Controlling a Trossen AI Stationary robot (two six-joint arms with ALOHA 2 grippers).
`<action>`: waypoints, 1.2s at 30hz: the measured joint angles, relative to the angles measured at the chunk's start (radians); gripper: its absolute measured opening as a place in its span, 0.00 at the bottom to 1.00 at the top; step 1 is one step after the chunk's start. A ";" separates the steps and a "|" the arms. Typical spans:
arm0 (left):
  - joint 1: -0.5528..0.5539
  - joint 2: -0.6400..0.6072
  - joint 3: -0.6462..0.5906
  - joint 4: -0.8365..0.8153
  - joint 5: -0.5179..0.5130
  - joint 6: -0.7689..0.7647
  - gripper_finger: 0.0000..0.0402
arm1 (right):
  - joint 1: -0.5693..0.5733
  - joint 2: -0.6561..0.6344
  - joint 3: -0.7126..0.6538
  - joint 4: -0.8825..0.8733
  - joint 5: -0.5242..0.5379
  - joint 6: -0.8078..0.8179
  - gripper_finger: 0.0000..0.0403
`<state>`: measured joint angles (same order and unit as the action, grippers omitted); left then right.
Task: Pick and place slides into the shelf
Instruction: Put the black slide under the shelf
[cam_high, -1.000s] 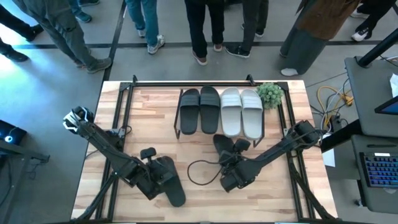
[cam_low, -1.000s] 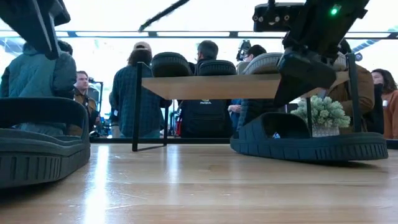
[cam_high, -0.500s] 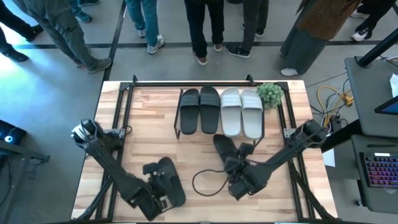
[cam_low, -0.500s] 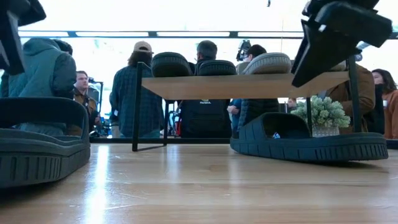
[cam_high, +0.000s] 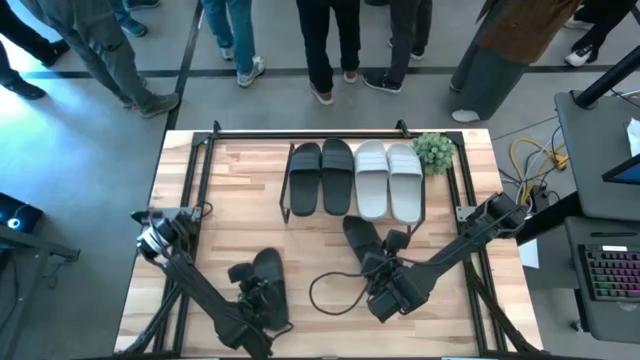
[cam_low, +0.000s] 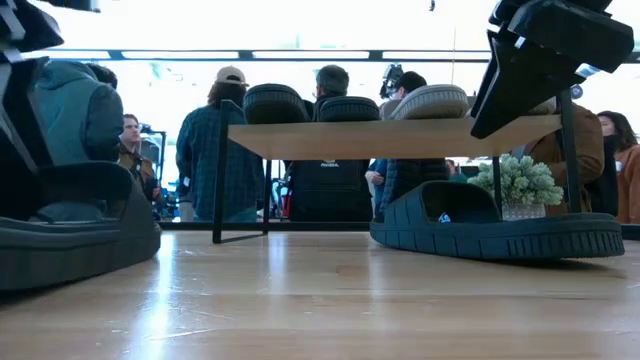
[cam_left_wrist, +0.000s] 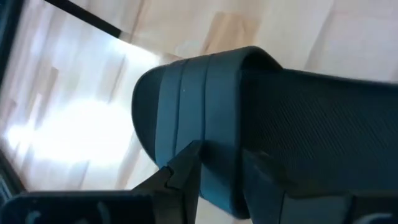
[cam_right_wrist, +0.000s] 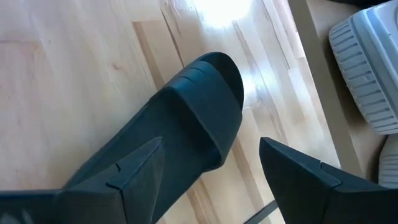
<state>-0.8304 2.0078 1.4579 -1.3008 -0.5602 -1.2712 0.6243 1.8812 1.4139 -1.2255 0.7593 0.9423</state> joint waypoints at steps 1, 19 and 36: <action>0.002 0.007 -0.002 -0.002 -0.007 0.000 0.22 | 0.000 0.000 0.000 0.000 0.000 0.006 0.63; 0.014 0.007 -0.041 -0.025 -0.134 0.031 0.00 | 0.037 -0.002 0.111 -0.008 0.111 0.049 0.56; 0.137 -0.060 -0.081 0.291 -0.304 0.527 0.00 | 0.103 -0.033 0.219 -0.347 0.206 0.468 0.56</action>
<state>-0.6934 1.9476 1.3773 -1.0101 -0.8640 -0.7440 0.7272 1.8479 1.6333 -1.5724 0.9653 1.4102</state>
